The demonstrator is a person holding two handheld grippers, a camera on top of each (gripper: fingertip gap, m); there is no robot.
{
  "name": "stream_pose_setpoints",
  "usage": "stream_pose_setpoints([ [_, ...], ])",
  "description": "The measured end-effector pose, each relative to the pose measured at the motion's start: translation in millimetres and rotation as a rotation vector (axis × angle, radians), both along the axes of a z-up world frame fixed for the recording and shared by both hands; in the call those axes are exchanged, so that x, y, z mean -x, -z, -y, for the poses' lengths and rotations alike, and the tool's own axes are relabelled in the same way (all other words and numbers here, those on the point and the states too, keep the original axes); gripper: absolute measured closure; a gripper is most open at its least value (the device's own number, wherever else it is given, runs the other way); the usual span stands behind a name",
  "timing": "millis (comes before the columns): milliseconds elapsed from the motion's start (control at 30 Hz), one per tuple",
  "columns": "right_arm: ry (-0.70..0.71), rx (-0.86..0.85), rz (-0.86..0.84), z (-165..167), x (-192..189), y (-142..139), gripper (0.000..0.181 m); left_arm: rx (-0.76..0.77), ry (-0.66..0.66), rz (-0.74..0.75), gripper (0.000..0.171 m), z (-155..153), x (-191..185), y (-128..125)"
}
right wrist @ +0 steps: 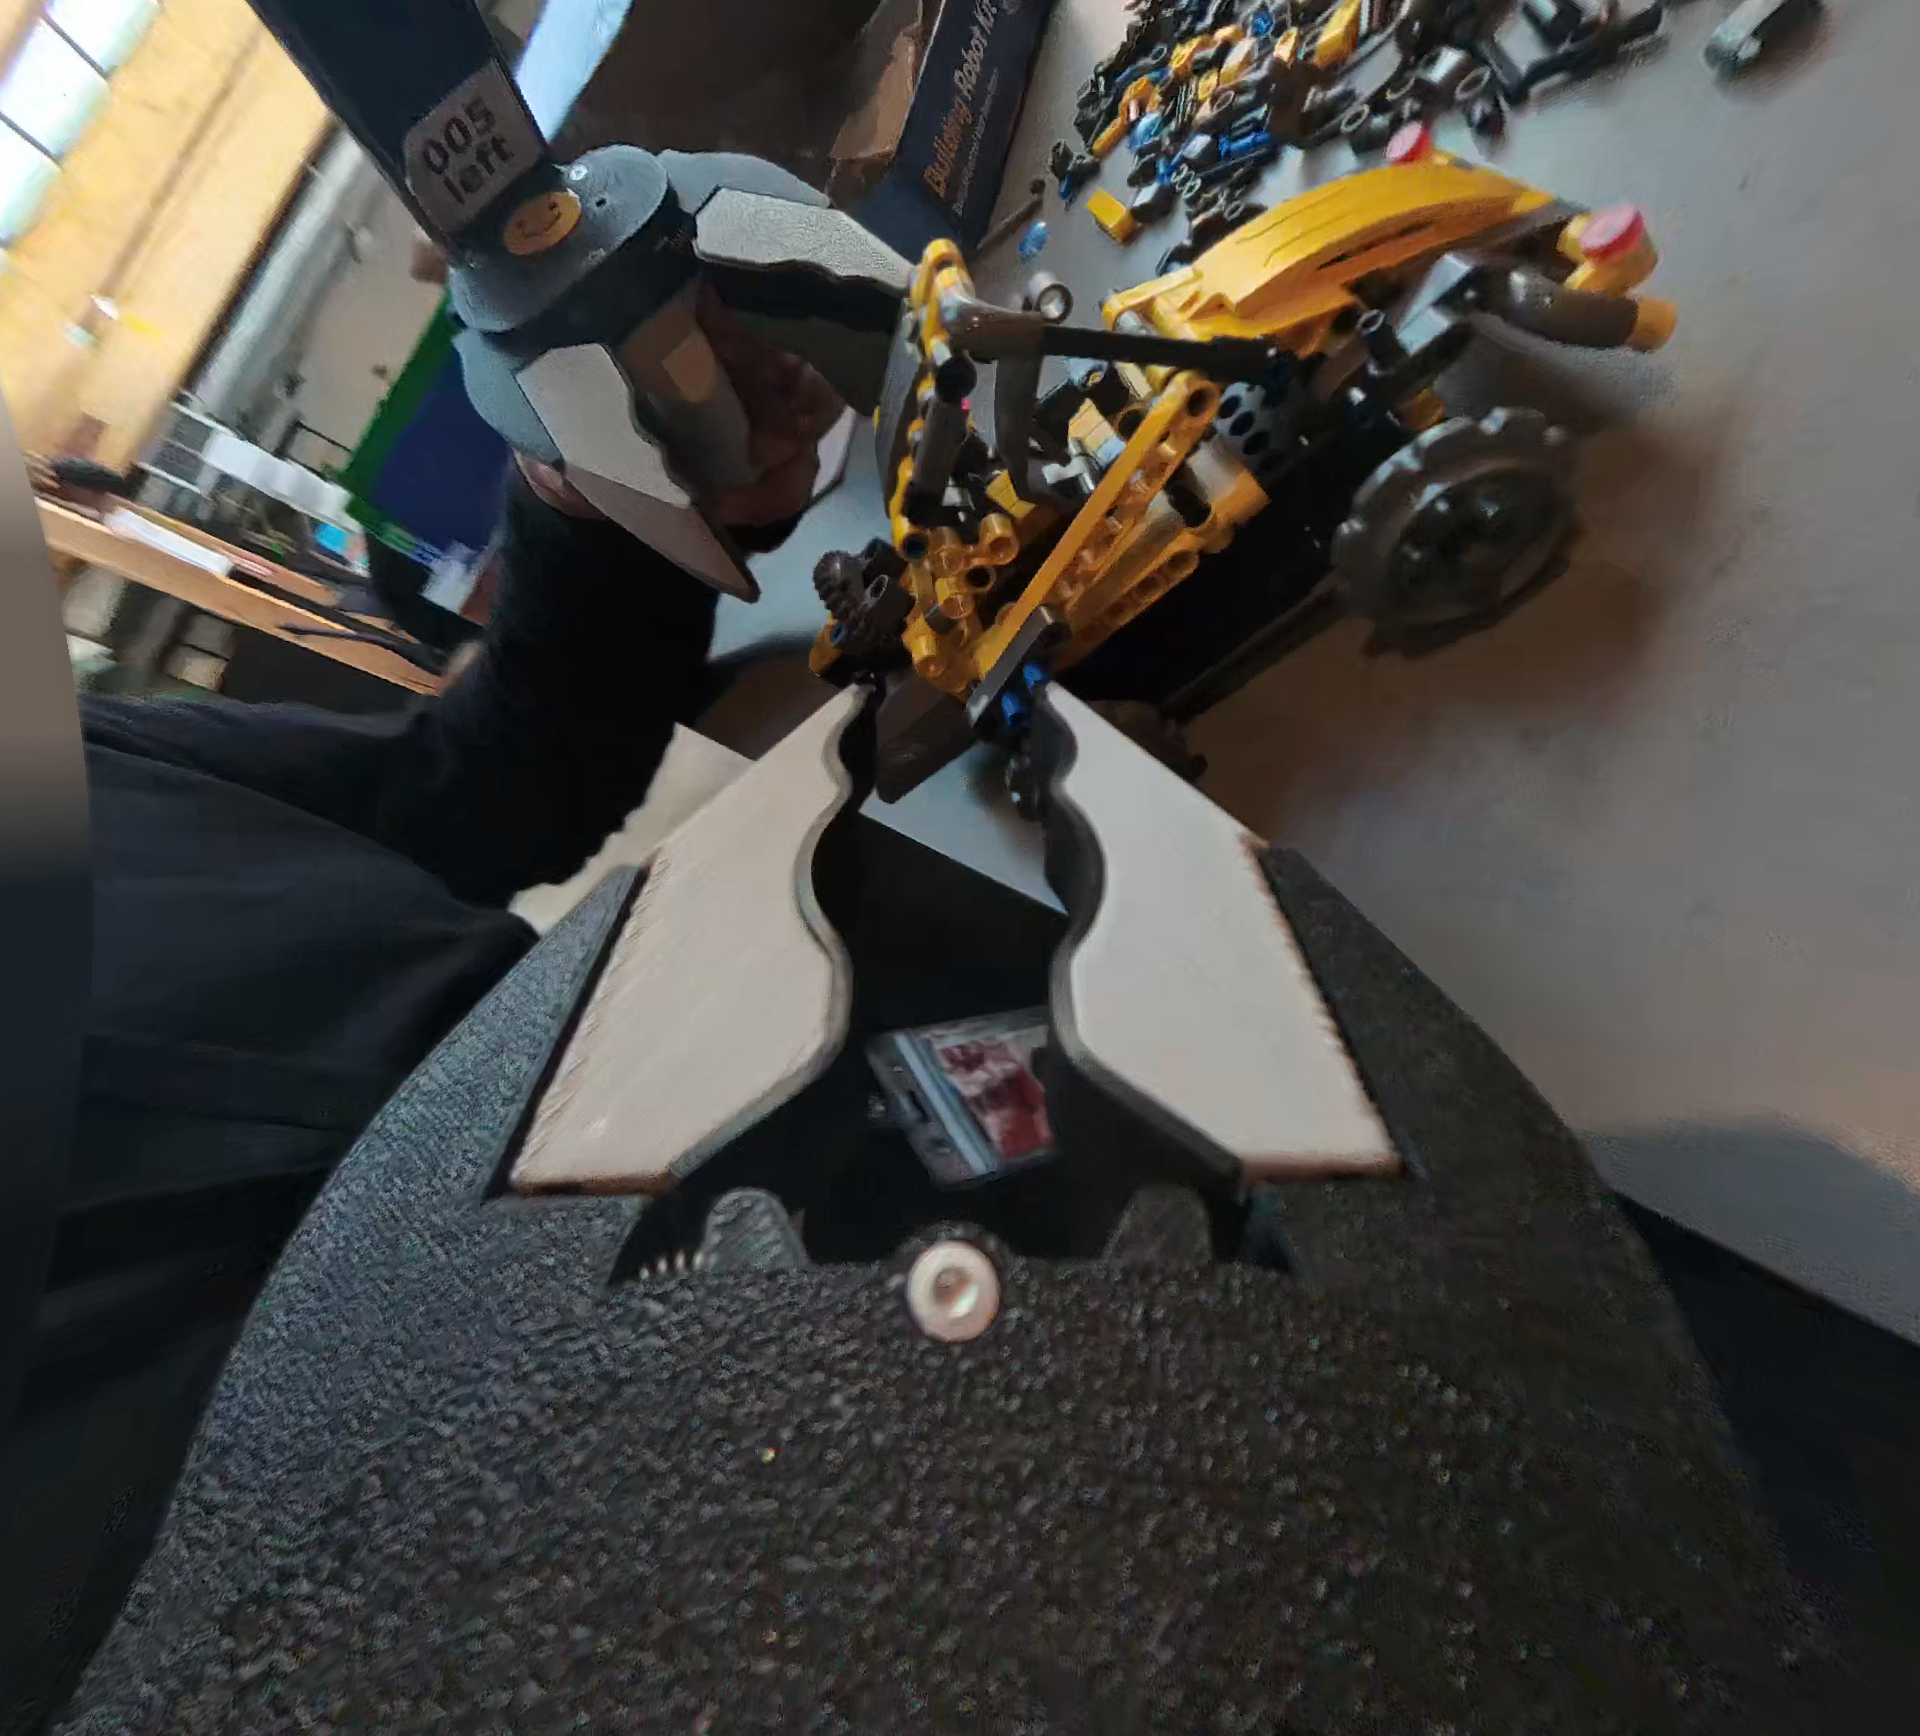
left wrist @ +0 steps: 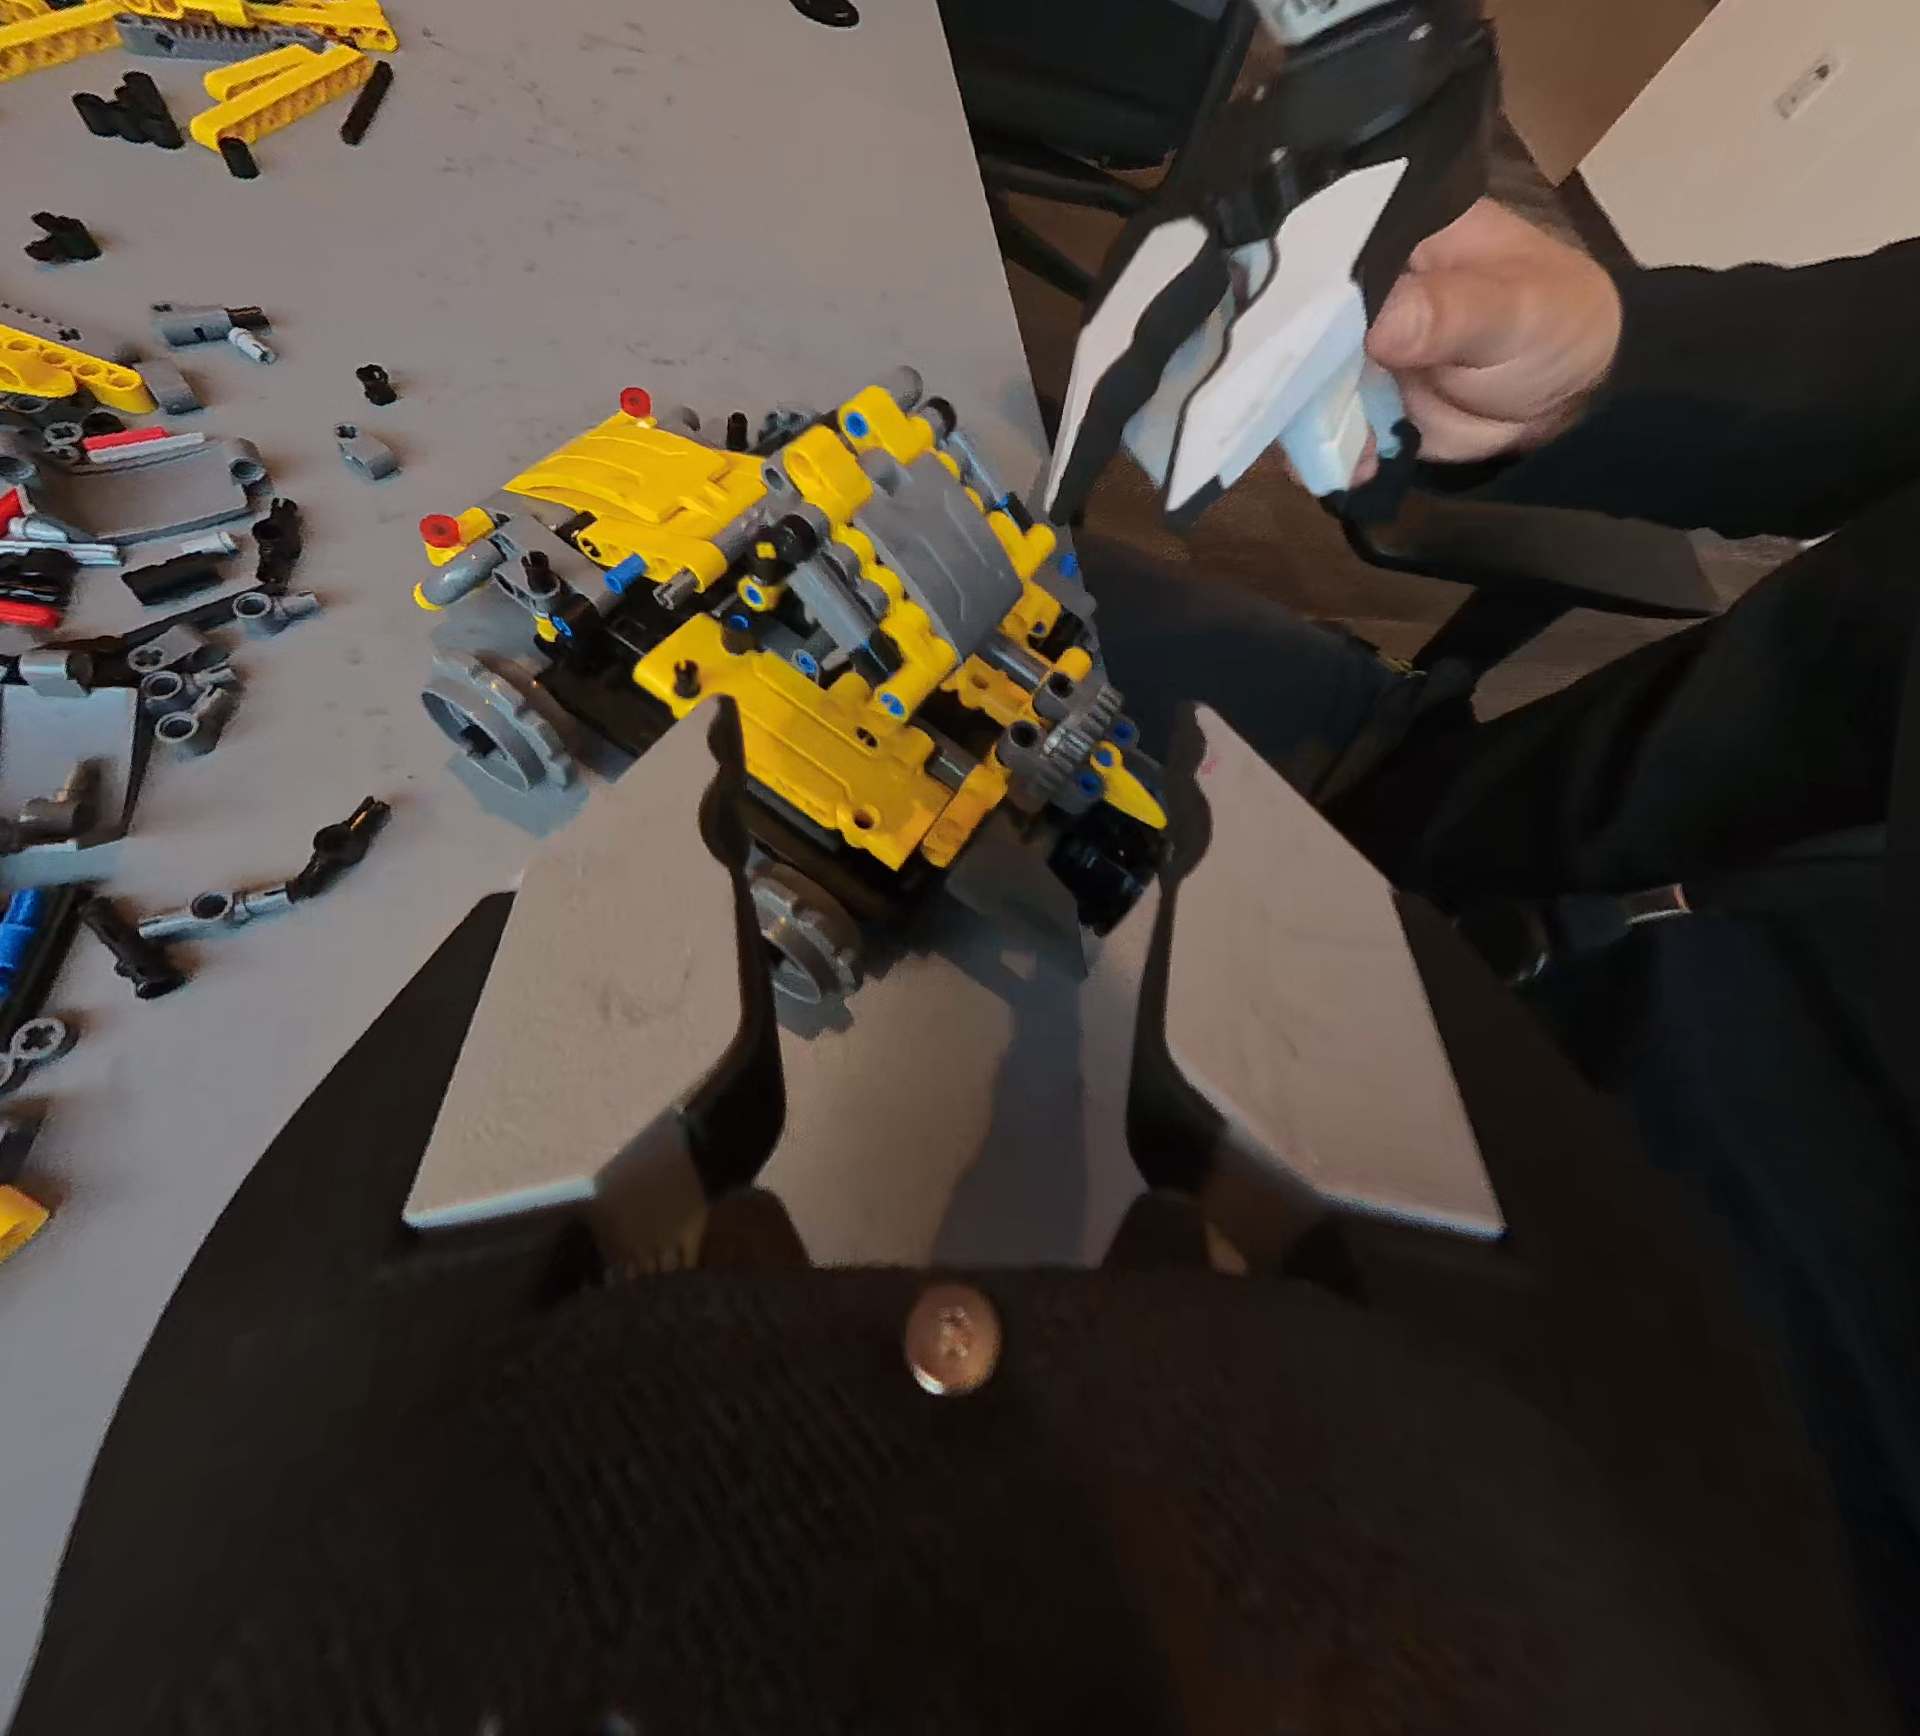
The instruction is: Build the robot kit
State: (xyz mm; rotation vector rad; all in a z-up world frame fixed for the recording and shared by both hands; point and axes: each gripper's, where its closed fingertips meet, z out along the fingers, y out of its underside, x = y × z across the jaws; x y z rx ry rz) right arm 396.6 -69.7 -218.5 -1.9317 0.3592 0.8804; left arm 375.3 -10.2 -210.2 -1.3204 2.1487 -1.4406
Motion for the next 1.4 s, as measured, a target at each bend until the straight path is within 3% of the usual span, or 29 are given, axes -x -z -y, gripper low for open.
stream_pose_setpoints([
  [167, -0.137, -0.025, 0.526, 3, -1, 13, 0.136, -0.117, -0.024, 0.074, 0.097, -6, 3, 15],
  [300, -0.208, -0.021, 0.759, -5, -4, 20, 0.139, -0.112, 0.036, 0.074, 0.103, 4, 3, 21],
  [400, -0.251, -0.029, 0.845, -8, -7, 24, 0.144, -0.067, 0.07, 0.064, 0.11, 6, 3, 25],
  [533, -0.33, -0.075, 0.843, -5, -4, 24, 0.148, -0.003, 0.165, 0.07, 0.139, 11, 11, 24],
  [633, -0.343, -0.09, 0.863, -7, -7, 27, 0.157, -0.013, 0.173, 0.097, 0.142, 11, 11, 25],
  [767, -0.339, -0.118, 0.811, -9, -8, 26, 0.155, -0.002, 0.213, 0.107, 0.148, 15, 12, 24],
  [1067, -0.342, -0.198, 0.657, -8, -2, 16, 0.159, -0.01, 0.258, 0.101, 0.149, 21, 13, 26],
  [1400, -0.298, -0.199, 0.614, -5, 2, 22, 0.159, -0.073, 0.232, 0.15, 0.147, 25, 13, 27],
])
